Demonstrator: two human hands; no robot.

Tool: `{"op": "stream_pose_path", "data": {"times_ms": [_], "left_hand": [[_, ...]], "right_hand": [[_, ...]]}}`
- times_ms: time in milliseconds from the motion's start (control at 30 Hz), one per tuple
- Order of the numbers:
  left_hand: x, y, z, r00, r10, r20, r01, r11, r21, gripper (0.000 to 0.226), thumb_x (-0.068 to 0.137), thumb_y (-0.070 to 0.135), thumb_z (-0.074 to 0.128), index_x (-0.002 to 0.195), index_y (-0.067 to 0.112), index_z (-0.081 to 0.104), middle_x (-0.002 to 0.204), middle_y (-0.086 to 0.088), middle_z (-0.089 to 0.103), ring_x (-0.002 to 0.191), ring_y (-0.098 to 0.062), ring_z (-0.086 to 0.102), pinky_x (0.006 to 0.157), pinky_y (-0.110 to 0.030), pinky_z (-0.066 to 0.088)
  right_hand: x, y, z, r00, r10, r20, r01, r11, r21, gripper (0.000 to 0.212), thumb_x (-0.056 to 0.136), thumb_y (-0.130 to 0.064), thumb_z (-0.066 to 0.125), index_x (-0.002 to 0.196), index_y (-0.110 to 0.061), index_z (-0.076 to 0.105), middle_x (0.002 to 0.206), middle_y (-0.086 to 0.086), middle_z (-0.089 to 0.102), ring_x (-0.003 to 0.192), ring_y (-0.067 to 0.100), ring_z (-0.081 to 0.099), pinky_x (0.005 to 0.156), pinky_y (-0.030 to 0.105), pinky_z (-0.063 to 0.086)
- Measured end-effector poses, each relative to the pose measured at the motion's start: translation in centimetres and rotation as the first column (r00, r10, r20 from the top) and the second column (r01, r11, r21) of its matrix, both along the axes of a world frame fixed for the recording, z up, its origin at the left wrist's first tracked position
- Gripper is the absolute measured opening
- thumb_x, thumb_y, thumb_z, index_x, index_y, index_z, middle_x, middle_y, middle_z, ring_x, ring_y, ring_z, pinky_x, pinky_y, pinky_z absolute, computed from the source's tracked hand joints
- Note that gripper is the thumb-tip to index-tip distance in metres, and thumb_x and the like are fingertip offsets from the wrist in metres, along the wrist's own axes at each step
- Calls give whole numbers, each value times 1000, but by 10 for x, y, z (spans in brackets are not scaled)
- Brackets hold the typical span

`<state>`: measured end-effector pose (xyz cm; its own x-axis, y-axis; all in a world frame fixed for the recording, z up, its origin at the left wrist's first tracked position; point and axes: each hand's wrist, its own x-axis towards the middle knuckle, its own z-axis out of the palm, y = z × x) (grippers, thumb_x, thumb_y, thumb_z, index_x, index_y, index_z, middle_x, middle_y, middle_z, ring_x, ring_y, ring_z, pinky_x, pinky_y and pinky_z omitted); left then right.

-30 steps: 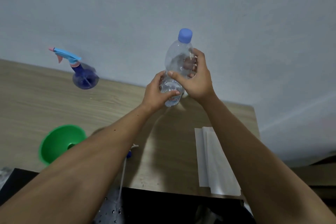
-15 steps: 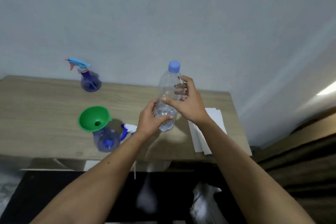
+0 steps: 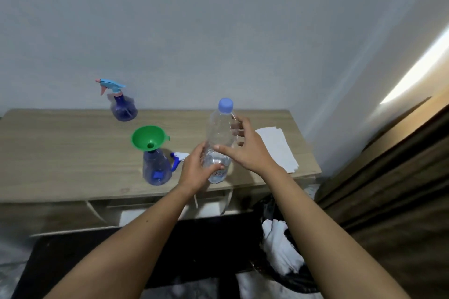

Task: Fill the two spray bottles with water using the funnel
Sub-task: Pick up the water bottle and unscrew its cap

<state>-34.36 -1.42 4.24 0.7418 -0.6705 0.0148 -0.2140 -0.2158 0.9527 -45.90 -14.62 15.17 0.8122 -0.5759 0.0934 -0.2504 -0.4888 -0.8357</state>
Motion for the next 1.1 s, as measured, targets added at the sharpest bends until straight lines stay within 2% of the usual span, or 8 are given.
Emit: {"op": "stream_pose_path", "data": {"times_ms": [133,267,433,533,633,800,1000,1100], "left_hand": [[12,3,-4,999,-35,20,35,999,6,76,66,46,93,133,33,59,124,14,73,115,-7,69,102,-45,58],[16,3,-8,999,-34,36,34,999,16,88,65,54,89,142,33,53,134,11,67,121,-11,66,106,-44,56],[22,0,-16,998,-44,43,43,999,25,91,64,59,88,144,35,52,136,11,66,123,-10,66,105,-44,56],[22,0,-14,998,-39,41,38,999,20,88,68,50,91,145,32,52,137,9,65,123,-10,65,105,-44,56],[20,-1,-17,998,-31,55,30,999,24,92,66,60,86,146,34,50,138,8,61,125,-12,62,106,-45,55],[22,-2,-20,996,-38,84,35,999,42,98,65,67,81,149,29,49,140,7,60,128,-14,60,108,-46,53],[21,0,-19,994,-42,103,34,997,71,92,75,47,89,153,25,46,143,4,57,130,-16,57,111,-46,51],[20,0,-18,996,-28,84,21,996,82,95,72,53,86,154,27,45,144,6,56,130,-15,57,110,-46,52]], "right_hand": [[5,5,22,992,-66,107,74,995,-71,91,72,-48,94,147,-26,47,144,-8,53,124,8,58,105,31,51],[17,11,55,946,-148,287,154,988,2,67,77,-35,93,135,-26,60,131,-10,64,117,3,63,97,21,53],[36,17,68,926,-216,309,195,976,99,38,77,-27,94,108,-18,73,100,-5,76,86,7,70,81,18,57],[40,16,64,919,-240,312,219,971,100,29,80,-29,91,103,-20,76,97,-8,78,89,10,72,81,21,59],[40,10,62,940,-165,300,178,984,-19,22,89,-25,84,108,-18,76,102,-6,77,93,9,70,78,17,54],[35,2,64,976,5,218,46,973,-227,22,101,-15,69,121,-16,74,115,-3,69,96,0,65,79,8,46],[36,7,71,969,-68,238,78,996,-34,36,83,-27,89,113,-19,70,96,-6,69,83,5,62,77,16,53],[37,7,68,968,-71,242,75,997,-8,26,86,-27,86,105,-20,70,98,4,73,86,12,64,76,17,50]]}}
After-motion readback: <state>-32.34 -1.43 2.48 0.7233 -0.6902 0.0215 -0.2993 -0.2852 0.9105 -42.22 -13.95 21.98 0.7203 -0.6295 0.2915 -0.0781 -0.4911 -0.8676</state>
